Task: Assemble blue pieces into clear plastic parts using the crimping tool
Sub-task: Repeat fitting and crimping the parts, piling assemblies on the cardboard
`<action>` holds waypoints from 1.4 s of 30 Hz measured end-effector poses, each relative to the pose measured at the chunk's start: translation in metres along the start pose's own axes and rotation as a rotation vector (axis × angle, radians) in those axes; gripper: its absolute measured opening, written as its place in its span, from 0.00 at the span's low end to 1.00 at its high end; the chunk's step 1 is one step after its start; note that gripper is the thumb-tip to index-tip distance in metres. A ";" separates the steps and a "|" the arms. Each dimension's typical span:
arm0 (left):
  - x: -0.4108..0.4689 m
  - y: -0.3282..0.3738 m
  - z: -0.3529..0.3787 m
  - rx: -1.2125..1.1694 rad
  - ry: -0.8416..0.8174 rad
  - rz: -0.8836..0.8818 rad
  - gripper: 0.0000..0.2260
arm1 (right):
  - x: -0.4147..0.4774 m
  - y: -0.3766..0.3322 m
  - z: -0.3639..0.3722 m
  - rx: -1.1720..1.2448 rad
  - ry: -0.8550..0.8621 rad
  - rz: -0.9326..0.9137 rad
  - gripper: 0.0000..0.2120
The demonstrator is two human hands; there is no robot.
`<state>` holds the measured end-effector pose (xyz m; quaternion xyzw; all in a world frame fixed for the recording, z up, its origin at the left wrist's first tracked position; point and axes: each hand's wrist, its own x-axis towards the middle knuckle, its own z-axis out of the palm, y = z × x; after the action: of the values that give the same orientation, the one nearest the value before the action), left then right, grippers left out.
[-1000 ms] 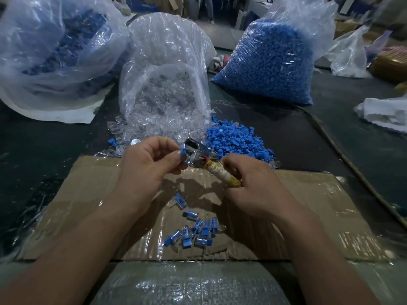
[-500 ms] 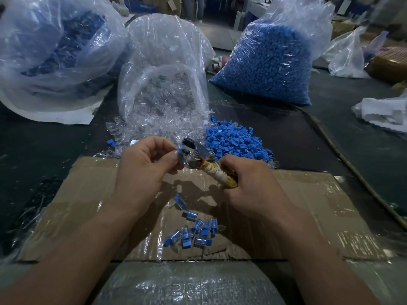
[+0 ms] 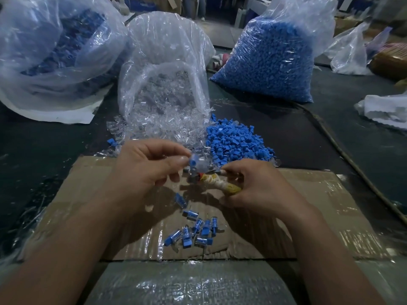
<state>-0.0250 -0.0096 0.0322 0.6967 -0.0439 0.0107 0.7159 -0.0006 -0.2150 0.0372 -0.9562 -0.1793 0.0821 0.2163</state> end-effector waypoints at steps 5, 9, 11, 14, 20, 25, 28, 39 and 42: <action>-0.005 0.007 0.010 0.192 -0.295 -0.129 0.07 | 0.002 0.001 0.007 -0.086 -0.050 -0.012 0.18; -0.007 0.009 0.017 0.318 -0.374 -0.111 0.03 | 0.005 0.003 0.009 -0.133 -0.046 -0.001 0.26; -0.007 0.007 0.017 0.405 -0.417 -0.104 0.04 | 0.005 0.004 0.009 -0.151 -0.053 0.004 0.31; -0.007 0.004 0.018 0.435 -0.457 -0.086 0.02 | 0.005 0.004 0.009 -0.161 -0.071 0.014 0.36; -0.001 -0.001 0.009 0.435 -0.267 -0.040 0.02 | 0.004 0.006 0.008 -0.132 -0.112 0.020 0.39; 0.012 -0.014 -0.007 0.816 0.372 0.123 0.07 | 0.004 0.007 0.005 -0.087 -0.119 0.028 0.40; 0.016 -0.018 -0.017 0.965 0.449 0.095 0.12 | 0.003 0.008 0.003 -0.056 -0.084 0.034 0.34; 0.021 -0.024 -0.022 1.064 0.304 -0.027 0.05 | 0.006 0.019 -0.005 0.133 0.305 0.071 0.04; 0.017 -0.018 -0.013 0.754 0.327 0.040 0.03 | 0.007 0.027 -0.006 0.178 0.416 0.127 0.08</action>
<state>-0.0061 0.0024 0.0148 0.8983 0.0640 0.1505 0.4078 0.0156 -0.2375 0.0301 -0.9391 -0.0625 -0.0878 0.3264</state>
